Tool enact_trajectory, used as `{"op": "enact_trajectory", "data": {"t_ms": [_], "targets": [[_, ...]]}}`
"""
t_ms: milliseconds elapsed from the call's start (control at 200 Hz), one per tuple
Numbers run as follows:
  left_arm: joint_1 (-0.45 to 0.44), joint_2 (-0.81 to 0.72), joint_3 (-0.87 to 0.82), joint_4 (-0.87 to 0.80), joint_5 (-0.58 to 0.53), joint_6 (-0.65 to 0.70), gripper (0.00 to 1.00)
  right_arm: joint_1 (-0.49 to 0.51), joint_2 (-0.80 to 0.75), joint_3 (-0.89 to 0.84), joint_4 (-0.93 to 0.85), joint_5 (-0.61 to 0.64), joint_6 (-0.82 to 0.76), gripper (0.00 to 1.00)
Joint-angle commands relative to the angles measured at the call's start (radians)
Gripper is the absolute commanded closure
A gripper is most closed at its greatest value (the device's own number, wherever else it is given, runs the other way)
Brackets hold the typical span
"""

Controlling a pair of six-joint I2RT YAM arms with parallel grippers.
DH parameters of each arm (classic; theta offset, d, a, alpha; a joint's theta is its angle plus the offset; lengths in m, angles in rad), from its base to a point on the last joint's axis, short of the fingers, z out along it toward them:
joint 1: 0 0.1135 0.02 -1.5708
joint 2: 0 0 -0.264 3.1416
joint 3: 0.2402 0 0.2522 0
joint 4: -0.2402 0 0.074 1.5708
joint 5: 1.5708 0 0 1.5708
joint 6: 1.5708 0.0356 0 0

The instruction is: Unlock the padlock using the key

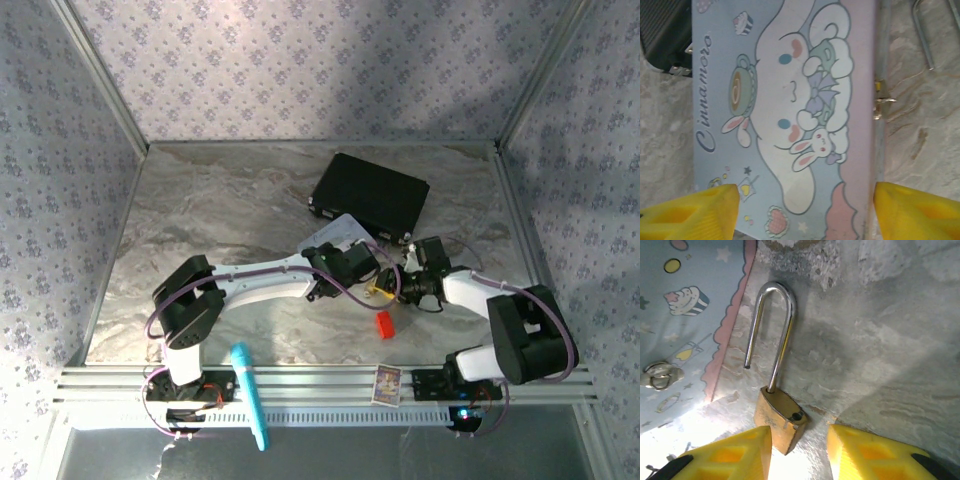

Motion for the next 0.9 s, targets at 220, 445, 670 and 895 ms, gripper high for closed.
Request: {"op": "enact_trajectory", "data": {"t_ms": [220, 445, 670, 895], "targets": [[0.008, 0.046, -0.03, -0.109, -0.191, -0.204, 0.13, 0.104, -0.049, 0.077, -0.339, 0.326, -0.066, 0.56], [0.051, 0.047, -0.073, -0.18, -0.247, -0.326, 0.13, 0.207, -0.048, 0.181, -0.374, 0.452, -0.056, 0.46], [0.156, -0.046, -0.165, -0.15, -0.249, -0.366, 0.13, 0.206, -0.058, 0.217, -0.354, 0.464, -0.063, 0.43], [0.182, -0.157, -0.23, -0.063, -0.208, -0.364, 0.13, 0.213, -0.051, 0.249, -0.313, 0.439, -0.086, 0.3]]}}
